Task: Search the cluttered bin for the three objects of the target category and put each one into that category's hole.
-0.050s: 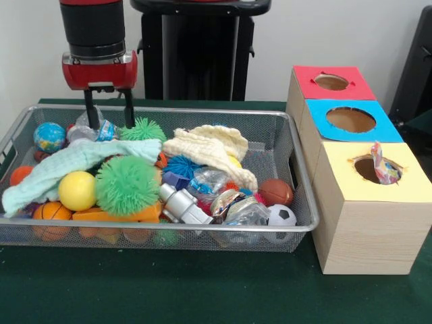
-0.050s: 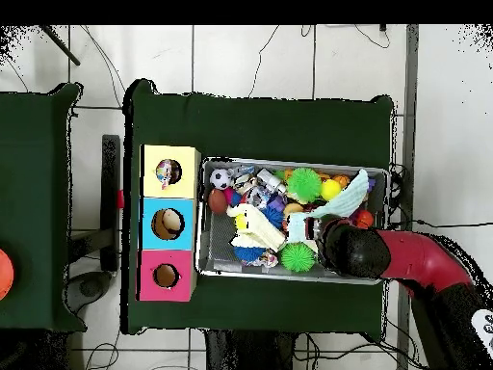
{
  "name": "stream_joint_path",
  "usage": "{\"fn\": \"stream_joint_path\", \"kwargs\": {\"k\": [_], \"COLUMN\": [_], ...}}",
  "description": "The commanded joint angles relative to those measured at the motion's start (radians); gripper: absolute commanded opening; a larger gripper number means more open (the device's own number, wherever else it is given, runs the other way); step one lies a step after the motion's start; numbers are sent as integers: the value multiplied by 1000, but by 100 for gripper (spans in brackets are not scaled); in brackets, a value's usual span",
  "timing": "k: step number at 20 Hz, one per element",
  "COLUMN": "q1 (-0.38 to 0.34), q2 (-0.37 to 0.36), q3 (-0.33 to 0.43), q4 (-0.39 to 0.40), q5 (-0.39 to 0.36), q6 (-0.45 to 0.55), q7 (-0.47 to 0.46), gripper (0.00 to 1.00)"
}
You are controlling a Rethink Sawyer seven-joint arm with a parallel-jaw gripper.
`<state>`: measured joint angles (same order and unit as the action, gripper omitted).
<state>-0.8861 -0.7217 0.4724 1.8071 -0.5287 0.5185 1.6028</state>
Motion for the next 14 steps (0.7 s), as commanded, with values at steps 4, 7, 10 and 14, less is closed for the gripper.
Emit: {"fn": "stream_joint_path", "kwargs": {"k": [4, 7, 10, 14], "q1": [47, 72, 120, 158], "q2": [51, -3, -35, -26], "q3": [46, 48, 37, 15], "q4": [-32, 11, 37, 66], "q5": [-9, 21, 48, 42], "q6": [90, 87, 101, 36], "q7": [-65, -21, 28, 72], "gripper": [100, 100, 100, 100]}}
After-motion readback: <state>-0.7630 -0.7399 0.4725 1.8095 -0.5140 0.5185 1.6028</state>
